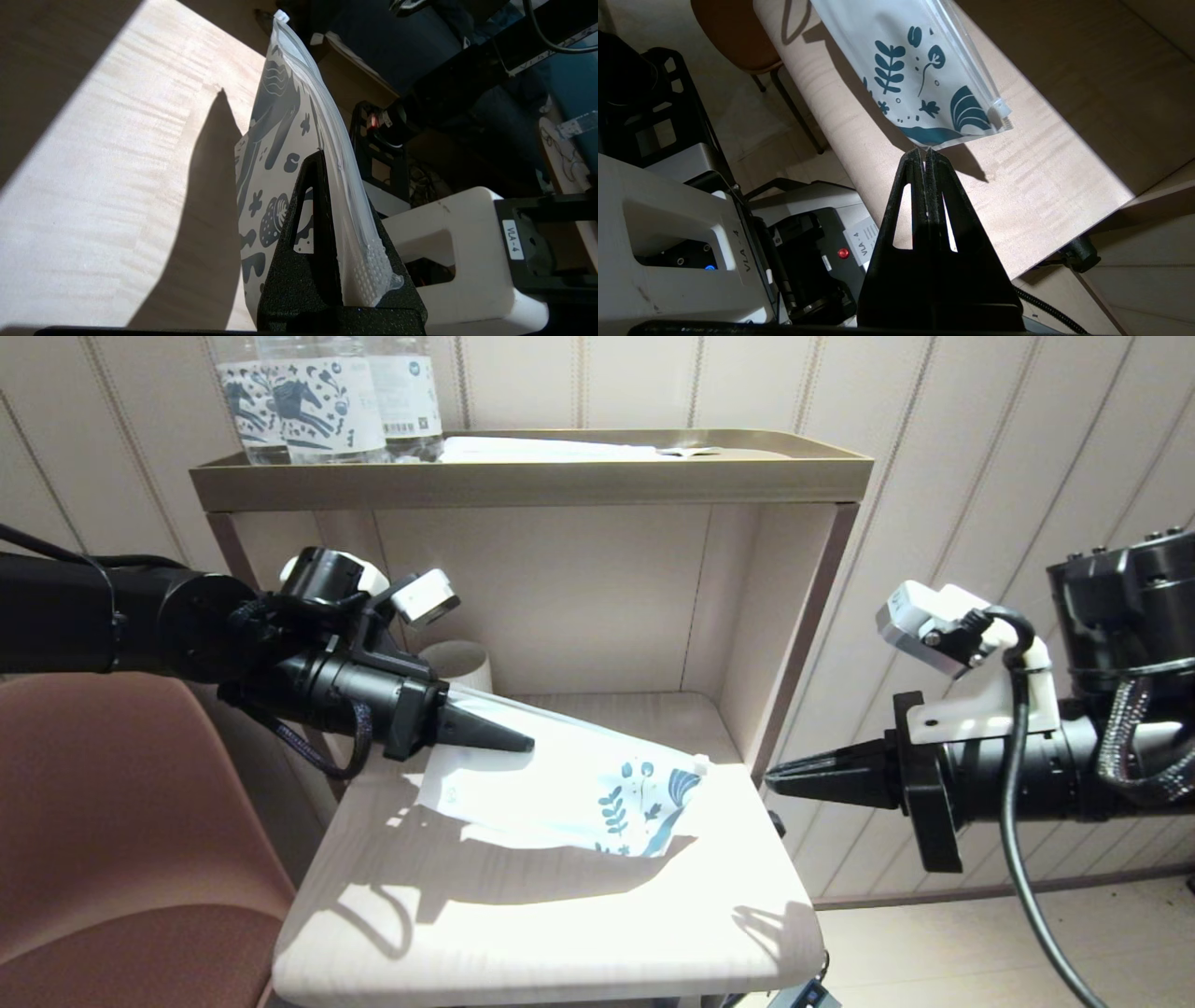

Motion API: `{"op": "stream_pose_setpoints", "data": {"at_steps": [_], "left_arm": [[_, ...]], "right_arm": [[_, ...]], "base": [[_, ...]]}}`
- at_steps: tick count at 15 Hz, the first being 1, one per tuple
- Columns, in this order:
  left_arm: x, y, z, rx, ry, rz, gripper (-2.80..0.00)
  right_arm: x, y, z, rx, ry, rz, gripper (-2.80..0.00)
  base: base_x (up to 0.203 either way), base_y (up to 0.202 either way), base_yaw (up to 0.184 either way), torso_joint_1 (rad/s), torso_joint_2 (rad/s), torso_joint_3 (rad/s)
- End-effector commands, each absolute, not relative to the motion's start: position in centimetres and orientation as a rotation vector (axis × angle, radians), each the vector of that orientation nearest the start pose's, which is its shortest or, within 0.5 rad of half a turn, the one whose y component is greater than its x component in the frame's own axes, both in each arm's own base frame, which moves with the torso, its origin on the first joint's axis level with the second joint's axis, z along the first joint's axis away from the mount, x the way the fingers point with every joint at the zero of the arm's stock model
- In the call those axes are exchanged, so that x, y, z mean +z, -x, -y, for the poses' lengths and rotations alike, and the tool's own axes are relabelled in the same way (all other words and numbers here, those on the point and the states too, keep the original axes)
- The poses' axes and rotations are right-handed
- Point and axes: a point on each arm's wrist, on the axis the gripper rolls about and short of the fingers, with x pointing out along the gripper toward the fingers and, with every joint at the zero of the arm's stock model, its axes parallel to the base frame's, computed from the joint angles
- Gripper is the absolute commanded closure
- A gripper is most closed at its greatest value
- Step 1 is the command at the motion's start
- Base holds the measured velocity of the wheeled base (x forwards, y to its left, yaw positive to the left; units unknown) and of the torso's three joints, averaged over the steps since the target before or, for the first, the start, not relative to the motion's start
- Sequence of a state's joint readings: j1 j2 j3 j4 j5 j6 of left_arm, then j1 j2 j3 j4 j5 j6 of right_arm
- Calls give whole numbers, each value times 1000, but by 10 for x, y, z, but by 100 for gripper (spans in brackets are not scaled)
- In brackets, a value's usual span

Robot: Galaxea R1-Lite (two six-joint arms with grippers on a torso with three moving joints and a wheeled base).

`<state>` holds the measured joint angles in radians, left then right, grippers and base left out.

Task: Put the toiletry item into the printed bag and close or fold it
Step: Close the strorage bag and place it on the desk

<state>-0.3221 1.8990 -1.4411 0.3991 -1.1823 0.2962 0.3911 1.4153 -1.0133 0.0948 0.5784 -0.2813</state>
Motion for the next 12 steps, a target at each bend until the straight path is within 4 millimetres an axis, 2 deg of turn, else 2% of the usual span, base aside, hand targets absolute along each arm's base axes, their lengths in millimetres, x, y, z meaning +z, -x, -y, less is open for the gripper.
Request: {"op": "stream_pose_setpoints", "data": {"at_steps": [1, 5, 7, 9, 12], "left_arm": [[209, -316, 128, -1507, 175, -638, 0], [223, -305, 124, -1447, 146, -629, 0], [224, -314, 128, -1374, 77, -572, 0], [221, -325, 144, -1258, -32, -497, 0], [212, -327, 152, -1244, -52, -502, 0]], "right_arm": [[250, -209, -98, 1012, 205, -371, 0], [251, -210, -98, 1009, 207, -345, 0], [252, -209, -98, 1013, 206, -338, 0], [252, -210, -98, 1014, 205, -342, 0], [251, -211, -99, 1014, 203, -346, 0]], "base": [[0, 0, 0, 0, 0, 0], [0, 0, 0, 0, 0, 0], [0, 0, 0, 0, 0, 0], [0, 0, 0, 0, 0, 0], [0, 0, 0, 0, 0, 0]]}}
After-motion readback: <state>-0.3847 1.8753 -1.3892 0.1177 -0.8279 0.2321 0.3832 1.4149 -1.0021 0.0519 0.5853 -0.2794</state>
